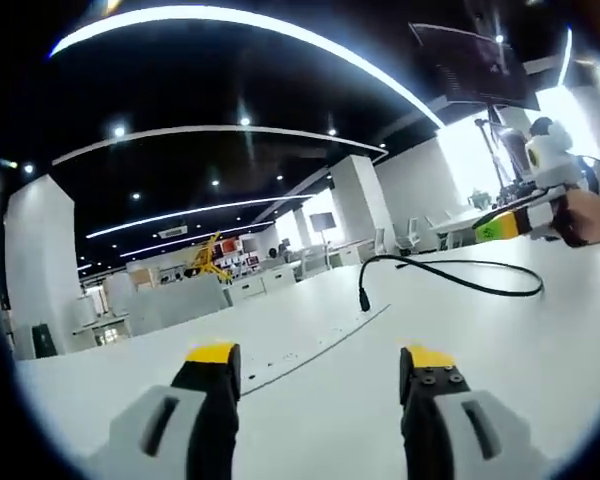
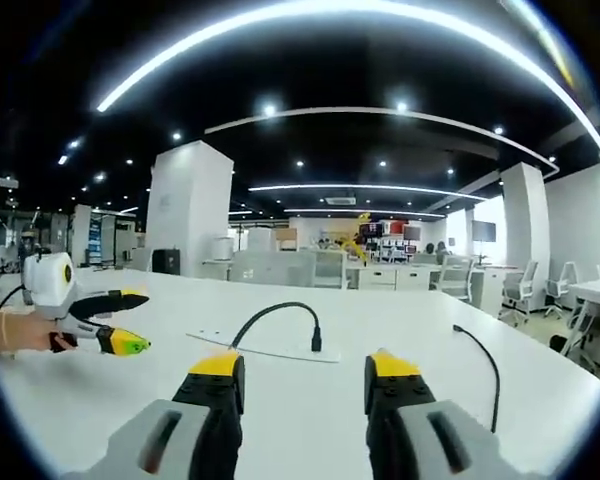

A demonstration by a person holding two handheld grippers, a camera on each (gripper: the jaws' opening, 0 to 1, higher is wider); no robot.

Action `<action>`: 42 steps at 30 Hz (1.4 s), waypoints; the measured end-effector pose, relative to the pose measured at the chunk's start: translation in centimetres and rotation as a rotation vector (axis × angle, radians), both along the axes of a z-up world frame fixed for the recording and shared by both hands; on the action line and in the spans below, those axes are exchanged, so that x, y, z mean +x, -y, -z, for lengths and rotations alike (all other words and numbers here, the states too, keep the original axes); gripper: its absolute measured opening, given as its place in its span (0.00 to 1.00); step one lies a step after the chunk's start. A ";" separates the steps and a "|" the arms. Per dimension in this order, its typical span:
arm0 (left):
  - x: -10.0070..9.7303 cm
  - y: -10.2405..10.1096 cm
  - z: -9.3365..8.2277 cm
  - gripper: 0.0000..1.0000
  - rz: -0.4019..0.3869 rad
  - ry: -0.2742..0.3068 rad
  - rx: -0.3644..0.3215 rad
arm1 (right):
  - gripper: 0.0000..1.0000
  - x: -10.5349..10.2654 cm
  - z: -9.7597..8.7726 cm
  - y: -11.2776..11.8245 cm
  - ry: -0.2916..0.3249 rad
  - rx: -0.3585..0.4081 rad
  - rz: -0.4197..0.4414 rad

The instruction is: Locate the USB plug end of the data cable currently connected to the USB port on the desk. Grip the plug, withdraw it from the port, and place it onto the desktop.

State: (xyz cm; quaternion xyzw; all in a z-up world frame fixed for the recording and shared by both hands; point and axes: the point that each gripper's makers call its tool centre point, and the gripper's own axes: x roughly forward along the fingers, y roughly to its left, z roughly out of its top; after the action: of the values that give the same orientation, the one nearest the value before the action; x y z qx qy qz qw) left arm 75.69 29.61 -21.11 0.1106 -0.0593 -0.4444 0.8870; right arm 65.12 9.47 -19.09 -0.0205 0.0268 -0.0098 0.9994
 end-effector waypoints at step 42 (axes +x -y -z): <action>3.5 10.1 3.3 0.61 0.031 -0.031 0.046 | 0.48 8.8 2.9 1.7 -0.120 0.045 -0.008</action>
State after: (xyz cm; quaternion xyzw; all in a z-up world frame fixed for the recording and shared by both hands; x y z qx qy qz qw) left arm 79.20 19.52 -24.37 0.1230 -0.0370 -0.4610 0.8781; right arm 73.88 7.81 -22.03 0.0015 0.0869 -0.0041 0.9962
